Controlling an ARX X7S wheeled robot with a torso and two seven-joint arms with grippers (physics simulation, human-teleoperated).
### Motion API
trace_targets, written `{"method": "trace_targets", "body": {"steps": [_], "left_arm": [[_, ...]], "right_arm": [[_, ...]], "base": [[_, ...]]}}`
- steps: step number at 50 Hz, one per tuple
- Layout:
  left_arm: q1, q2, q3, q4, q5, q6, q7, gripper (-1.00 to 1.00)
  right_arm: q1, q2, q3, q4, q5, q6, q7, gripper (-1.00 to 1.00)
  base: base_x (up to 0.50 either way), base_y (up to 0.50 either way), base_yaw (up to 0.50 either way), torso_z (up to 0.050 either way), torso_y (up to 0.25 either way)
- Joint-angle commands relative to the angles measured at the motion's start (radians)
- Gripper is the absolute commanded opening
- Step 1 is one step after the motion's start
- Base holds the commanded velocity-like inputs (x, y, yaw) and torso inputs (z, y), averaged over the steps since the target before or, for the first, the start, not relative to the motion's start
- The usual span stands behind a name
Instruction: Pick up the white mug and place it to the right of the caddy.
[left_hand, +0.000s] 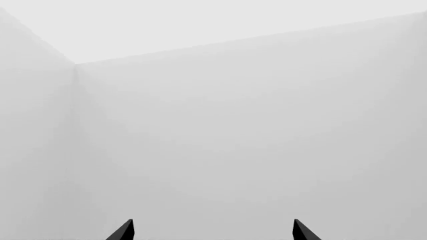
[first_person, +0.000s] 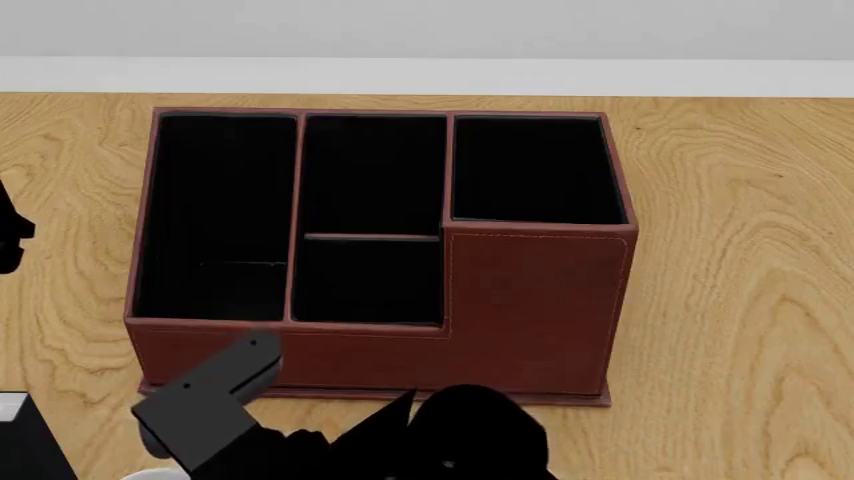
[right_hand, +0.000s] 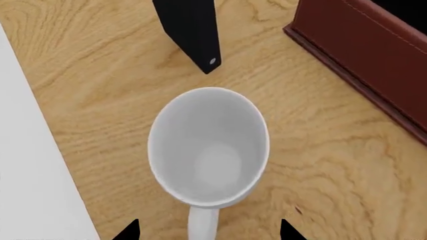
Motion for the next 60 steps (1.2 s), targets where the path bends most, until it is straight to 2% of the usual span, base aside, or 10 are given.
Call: {"method": "trace_targets", "body": {"steps": [1,60], "left_arm": [[0.004,-0.002,0.004,-0.010,0.000,0.012,-0.002,1.00],[0.021,-0.017,0.009,-0.039,-0.011,0.050,-0.014,1.00]], "right_arm": [[0.000,-0.006,-0.023,0.032,-0.027,-0.017,-0.038,1.00],[-0.007,-0.045,-0.124,0.143,-0.098,-0.084,-0.152,1.00]], "base": [[0.00,0.00,0.00,0.000,0.000],[0.00,0.00,0.00,0.000,0.000]]}}
